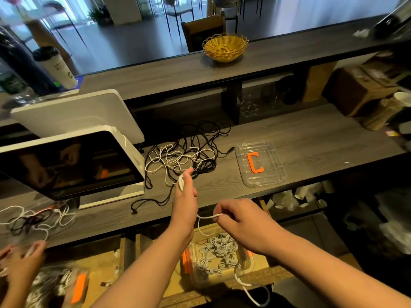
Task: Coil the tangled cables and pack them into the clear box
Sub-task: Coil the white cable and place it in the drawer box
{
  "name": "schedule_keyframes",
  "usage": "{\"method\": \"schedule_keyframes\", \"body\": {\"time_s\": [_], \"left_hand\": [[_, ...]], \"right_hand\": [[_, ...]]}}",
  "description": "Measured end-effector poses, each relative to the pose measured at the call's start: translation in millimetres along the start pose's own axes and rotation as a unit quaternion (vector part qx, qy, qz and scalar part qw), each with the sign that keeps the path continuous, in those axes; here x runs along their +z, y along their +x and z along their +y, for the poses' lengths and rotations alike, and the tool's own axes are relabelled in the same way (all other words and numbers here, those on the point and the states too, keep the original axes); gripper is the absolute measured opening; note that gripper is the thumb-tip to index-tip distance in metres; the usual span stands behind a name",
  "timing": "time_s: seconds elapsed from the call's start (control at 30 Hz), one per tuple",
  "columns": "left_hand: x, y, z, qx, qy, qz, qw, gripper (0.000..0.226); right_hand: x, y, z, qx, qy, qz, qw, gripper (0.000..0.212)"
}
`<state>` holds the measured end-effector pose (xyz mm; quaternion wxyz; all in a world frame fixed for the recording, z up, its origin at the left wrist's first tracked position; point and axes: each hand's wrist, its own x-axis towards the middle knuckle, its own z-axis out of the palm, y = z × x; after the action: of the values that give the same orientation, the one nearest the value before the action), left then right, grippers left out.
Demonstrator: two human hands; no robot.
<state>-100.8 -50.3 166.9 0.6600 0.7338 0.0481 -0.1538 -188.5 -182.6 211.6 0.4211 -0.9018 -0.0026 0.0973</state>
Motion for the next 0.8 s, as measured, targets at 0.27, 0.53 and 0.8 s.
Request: {"method": "schedule_keyframes", "body": {"time_s": [0.27,0.53,0.8], "left_hand": [[0,-17,7,-0.117,0.031,-0.193,0.974,0.075],[1,-29,11,-0.203,-0.088,-0.343,0.913,0.088],[1,-32,18,-0.184,-0.049,-0.419,0.888,0.065]], "right_hand": [[-5,4,-13,-0.081,0.026,0.017,0.996,0.011],[-23,12,-2,-0.065,0.02,0.146,0.987,0.017],[-32,10,13,-0.019,0.095,0.163,0.982,0.015]]}}
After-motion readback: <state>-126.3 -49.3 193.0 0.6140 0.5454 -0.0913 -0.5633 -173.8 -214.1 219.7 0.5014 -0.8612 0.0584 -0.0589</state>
